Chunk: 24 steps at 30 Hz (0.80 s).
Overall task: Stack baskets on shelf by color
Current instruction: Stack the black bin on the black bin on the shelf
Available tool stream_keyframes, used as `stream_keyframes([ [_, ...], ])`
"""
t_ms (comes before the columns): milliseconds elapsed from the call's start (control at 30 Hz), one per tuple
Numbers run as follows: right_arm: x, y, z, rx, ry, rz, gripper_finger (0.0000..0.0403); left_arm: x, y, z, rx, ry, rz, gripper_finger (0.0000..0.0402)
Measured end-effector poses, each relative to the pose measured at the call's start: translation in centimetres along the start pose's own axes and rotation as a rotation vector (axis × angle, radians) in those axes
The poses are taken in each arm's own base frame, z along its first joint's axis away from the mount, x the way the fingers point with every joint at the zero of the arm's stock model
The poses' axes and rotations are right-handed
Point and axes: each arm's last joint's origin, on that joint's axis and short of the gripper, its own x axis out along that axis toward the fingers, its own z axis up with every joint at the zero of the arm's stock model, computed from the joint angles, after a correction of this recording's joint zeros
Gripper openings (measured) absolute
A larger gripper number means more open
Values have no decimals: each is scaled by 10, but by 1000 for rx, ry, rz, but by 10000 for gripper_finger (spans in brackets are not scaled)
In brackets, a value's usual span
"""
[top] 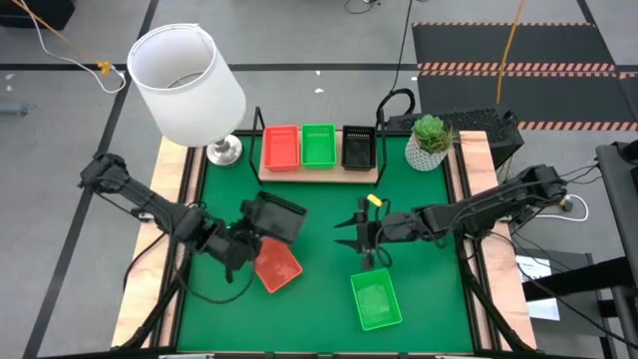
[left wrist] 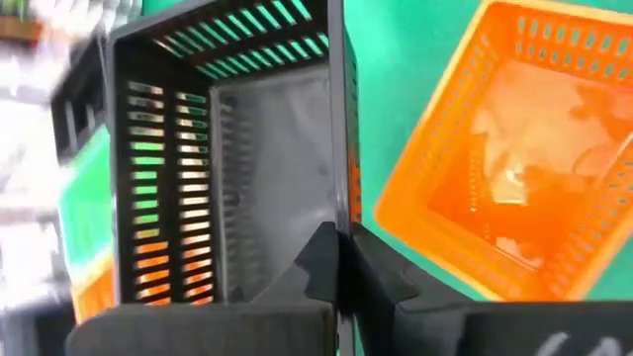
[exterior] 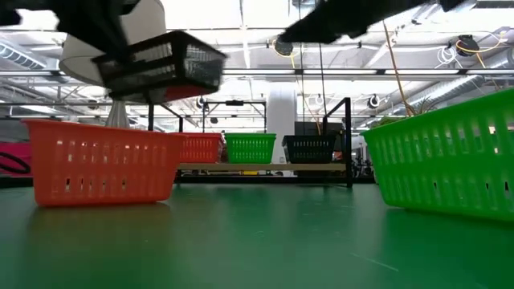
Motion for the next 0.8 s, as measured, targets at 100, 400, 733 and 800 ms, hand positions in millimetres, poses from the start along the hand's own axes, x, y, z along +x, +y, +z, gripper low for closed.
stream_keyframes([
  [100, 10, 8, 15, -40, 2, 20, 160, 8, 14, 4, 65, -39, -5, 8],
  [400, 38, -3, 53, -172, 232, 82, 176, 39, 32, 10, 240, -88, -126, 8],
  [733, 70, -16, 46, -251, 324, 224, 180, 55, 32, 10, 306, -74, -174, 7],
  [800, 70, -19, 42, -251, 351, 227, 176, 55, 33, 10, 301, -75, -170, 11],
])
